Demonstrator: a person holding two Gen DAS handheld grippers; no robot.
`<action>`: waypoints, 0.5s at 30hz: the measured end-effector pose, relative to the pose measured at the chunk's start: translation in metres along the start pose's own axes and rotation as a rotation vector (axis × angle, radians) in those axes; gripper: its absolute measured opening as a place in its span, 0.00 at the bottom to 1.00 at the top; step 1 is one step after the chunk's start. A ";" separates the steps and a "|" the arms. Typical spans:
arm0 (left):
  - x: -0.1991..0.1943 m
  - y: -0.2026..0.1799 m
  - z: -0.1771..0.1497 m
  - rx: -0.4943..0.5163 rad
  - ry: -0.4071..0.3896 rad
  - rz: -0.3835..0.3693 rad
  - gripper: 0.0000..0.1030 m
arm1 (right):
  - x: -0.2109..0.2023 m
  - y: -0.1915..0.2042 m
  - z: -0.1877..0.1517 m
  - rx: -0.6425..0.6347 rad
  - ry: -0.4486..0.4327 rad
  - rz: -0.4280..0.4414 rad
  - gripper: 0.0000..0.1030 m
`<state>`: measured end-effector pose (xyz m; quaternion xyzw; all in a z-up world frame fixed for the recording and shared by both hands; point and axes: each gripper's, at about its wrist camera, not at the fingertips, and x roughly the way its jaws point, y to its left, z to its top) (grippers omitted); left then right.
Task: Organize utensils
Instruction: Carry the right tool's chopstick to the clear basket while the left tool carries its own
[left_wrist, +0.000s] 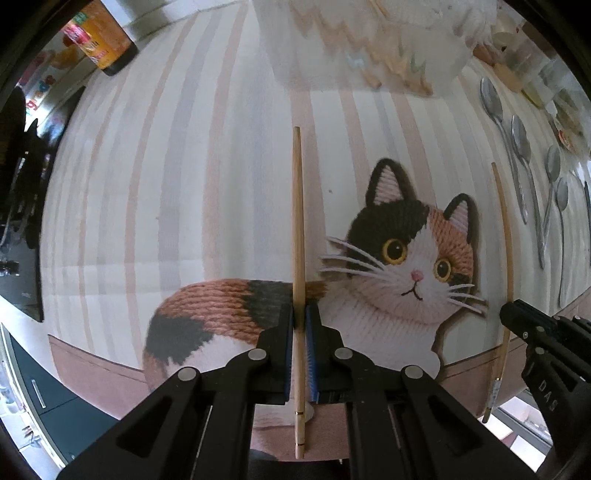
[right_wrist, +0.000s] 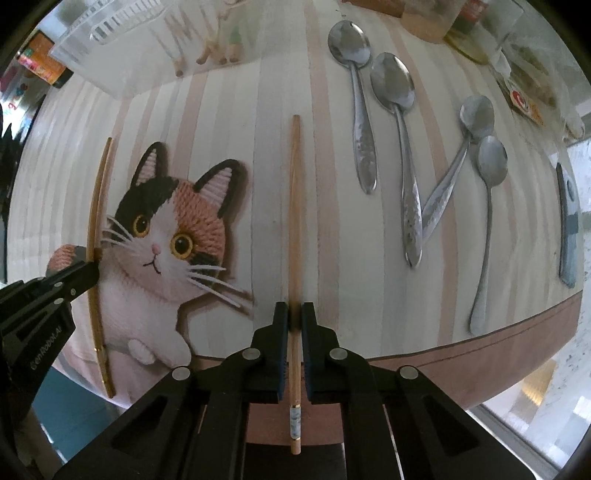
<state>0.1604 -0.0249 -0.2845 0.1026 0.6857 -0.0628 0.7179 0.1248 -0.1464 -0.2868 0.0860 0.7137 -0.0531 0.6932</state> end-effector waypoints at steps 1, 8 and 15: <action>-0.005 0.002 -0.001 -0.004 -0.012 0.005 0.04 | 0.000 -0.004 0.000 0.000 -0.004 0.003 0.07; -0.052 0.027 0.001 -0.063 -0.112 0.022 0.04 | -0.028 -0.011 0.002 0.002 -0.071 0.045 0.07; -0.108 0.056 0.010 -0.124 -0.229 0.027 0.04 | -0.072 -0.011 0.013 -0.013 -0.165 0.083 0.07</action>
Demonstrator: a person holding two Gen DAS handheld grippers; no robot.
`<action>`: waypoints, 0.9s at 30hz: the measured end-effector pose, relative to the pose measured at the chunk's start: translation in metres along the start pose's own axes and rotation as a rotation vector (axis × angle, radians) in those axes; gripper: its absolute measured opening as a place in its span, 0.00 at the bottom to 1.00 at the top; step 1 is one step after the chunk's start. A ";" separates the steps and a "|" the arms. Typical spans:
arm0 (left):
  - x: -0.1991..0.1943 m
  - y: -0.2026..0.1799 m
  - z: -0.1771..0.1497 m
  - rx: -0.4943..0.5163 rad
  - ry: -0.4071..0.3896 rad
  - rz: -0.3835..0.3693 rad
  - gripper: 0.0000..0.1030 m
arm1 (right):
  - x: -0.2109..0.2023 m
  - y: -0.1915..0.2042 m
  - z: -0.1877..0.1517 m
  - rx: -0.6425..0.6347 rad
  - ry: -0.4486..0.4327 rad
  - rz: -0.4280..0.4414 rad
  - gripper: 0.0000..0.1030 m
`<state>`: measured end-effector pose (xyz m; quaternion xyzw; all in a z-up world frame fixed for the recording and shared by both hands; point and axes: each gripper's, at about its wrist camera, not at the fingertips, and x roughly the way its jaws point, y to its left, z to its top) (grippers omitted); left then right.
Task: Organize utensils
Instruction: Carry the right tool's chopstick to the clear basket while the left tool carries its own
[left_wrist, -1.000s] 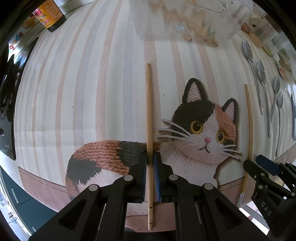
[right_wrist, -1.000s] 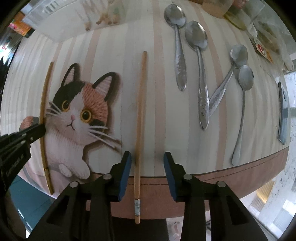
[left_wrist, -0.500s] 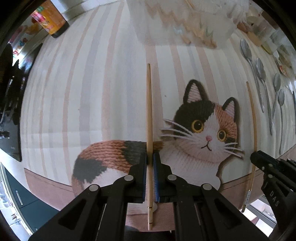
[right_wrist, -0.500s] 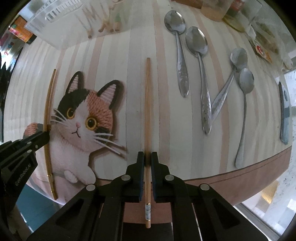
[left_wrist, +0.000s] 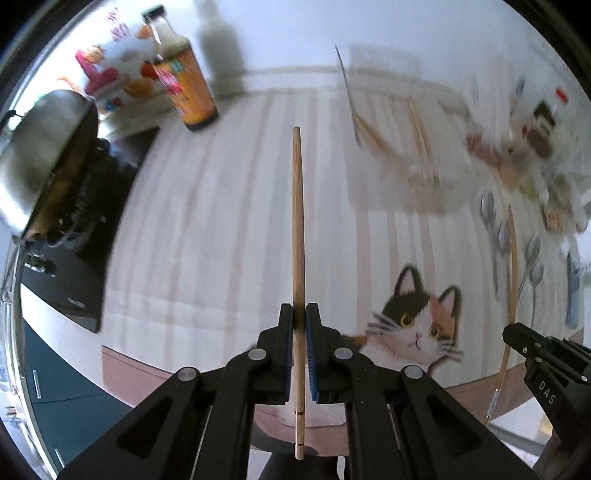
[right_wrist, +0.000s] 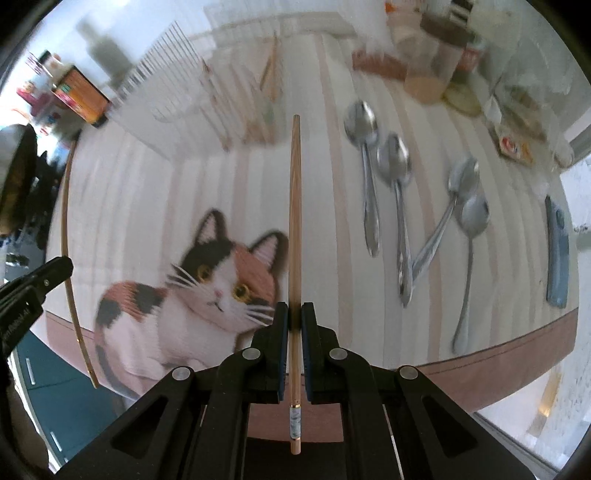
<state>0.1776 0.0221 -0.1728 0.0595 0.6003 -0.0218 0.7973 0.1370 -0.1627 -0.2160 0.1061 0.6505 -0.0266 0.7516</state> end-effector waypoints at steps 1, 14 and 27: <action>-0.009 0.004 0.005 -0.011 -0.018 -0.004 0.04 | -0.006 -0.001 0.004 -0.003 -0.014 0.007 0.07; -0.076 0.010 0.093 -0.057 -0.164 -0.119 0.04 | -0.080 0.013 0.072 0.027 -0.172 0.122 0.07; -0.017 -0.044 0.207 -0.029 -0.023 -0.258 0.04 | -0.058 0.007 0.208 0.066 -0.174 0.199 0.07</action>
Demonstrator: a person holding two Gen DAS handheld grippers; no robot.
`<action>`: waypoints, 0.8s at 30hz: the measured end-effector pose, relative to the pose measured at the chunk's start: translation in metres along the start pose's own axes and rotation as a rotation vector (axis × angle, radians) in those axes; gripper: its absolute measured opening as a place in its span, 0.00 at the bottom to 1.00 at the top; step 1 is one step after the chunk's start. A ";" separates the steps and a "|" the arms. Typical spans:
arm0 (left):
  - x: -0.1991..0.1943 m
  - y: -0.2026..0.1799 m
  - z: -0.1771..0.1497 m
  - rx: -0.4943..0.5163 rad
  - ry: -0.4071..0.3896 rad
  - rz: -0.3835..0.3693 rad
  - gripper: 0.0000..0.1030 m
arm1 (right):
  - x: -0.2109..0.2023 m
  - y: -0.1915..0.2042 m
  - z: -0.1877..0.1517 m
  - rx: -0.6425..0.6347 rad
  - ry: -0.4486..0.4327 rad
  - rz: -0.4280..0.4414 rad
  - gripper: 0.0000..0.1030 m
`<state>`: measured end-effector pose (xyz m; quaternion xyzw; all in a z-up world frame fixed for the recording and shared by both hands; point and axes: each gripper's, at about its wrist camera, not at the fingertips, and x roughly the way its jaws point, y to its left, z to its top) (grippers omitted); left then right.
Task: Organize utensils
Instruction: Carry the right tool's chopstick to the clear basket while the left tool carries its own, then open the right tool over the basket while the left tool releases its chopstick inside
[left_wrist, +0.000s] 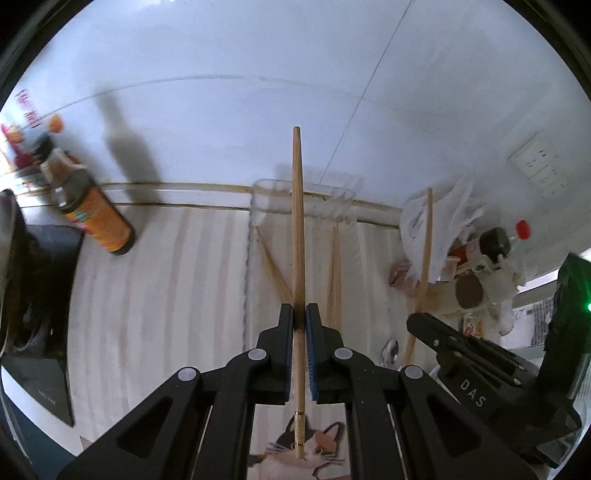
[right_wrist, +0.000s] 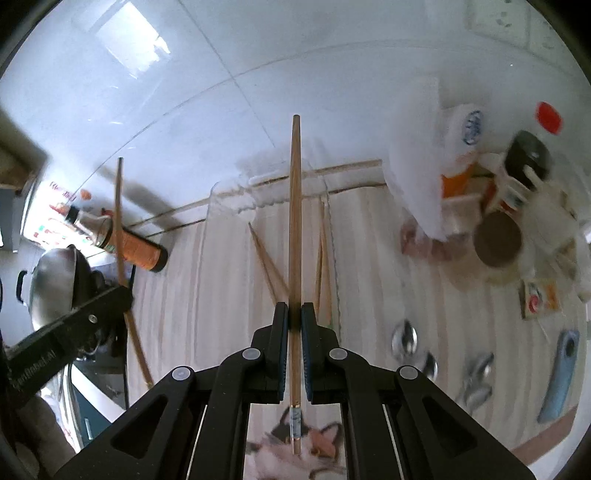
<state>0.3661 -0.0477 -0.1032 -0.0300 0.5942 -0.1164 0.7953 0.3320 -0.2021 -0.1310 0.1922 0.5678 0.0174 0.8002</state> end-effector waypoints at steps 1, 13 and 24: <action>0.009 -0.001 0.004 0.003 0.015 0.003 0.04 | 0.008 -0.001 0.007 0.002 0.011 -0.001 0.07; 0.071 0.009 0.024 -0.070 0.162 -0.040 0.05 | 0.079 -0.005 0.036 0.001 0.126 0.022 0.07; 0.049 0.021 0.019 -0.049 0.058 0.126 0.52 | 0.084 -0.007 0.036 0.003 0.152 0.029 0.24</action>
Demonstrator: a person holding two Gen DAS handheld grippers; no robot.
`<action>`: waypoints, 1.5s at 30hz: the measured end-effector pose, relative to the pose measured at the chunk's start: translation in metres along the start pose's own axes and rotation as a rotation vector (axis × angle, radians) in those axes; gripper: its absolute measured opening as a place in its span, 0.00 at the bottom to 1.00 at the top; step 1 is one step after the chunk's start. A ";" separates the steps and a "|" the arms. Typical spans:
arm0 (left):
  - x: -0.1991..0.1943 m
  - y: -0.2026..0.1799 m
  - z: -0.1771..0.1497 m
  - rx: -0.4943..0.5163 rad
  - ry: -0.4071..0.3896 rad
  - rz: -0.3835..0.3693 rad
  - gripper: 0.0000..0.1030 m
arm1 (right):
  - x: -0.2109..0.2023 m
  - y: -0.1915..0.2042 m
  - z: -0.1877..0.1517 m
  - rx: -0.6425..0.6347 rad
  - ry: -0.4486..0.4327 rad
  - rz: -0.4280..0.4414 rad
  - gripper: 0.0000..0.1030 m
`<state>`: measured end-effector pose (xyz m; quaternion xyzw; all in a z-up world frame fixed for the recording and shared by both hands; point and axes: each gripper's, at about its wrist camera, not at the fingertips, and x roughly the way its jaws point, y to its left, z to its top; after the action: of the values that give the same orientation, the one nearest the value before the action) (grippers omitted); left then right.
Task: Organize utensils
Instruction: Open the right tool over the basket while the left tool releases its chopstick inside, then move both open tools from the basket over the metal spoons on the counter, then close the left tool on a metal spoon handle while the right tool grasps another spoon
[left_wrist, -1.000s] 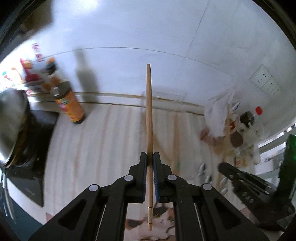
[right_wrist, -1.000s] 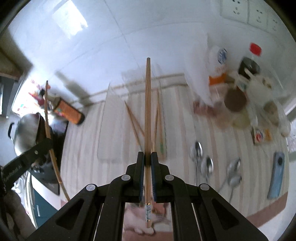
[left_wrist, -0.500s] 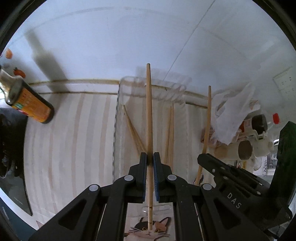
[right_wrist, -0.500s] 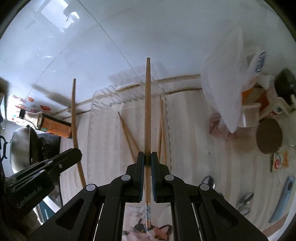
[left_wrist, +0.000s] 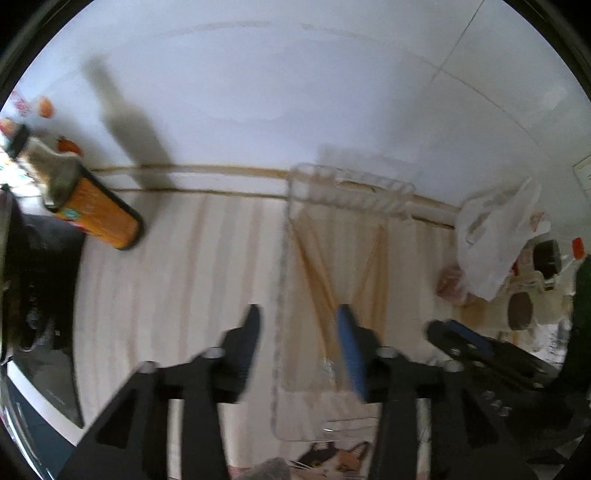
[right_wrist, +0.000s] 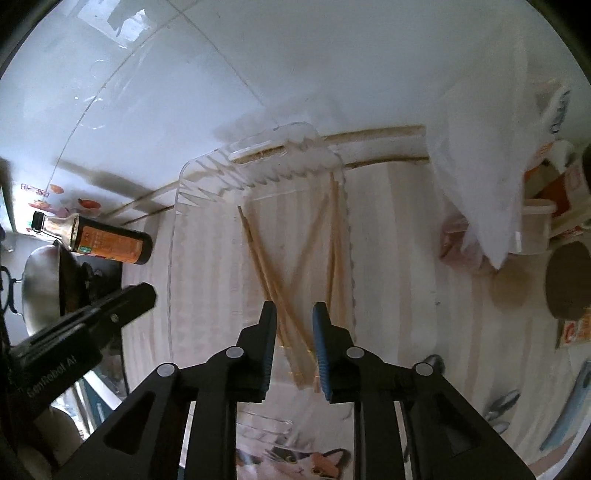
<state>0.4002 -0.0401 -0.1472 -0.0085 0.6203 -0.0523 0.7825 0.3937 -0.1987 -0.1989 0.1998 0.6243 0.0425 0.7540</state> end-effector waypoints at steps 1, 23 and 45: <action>-0.005 0.003 -0.004 -0.003 -0.028 0.017 0.60 | -0.005 -0.001 -0.004 -0.006 -0.014 -0.018 0.29; -0.001 -0.049 -0.147 0.157 -0.055 0.055 1.00 | -0.086 -0.113 -0.169 0.253 -0.227 -0.257 0.74; 0.130 -0.213 -0.167 0.376 0.200 0.063 0.25 | -0.048 -0.271 -0.220 0.488 -0.101 -0.196 0.37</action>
<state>0.2520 -0.2549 -0.2955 0.1624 0.6741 -0.1432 0.7062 0.1224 -0.4080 -0.2812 0.3161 0.5941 -0.1926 0.7142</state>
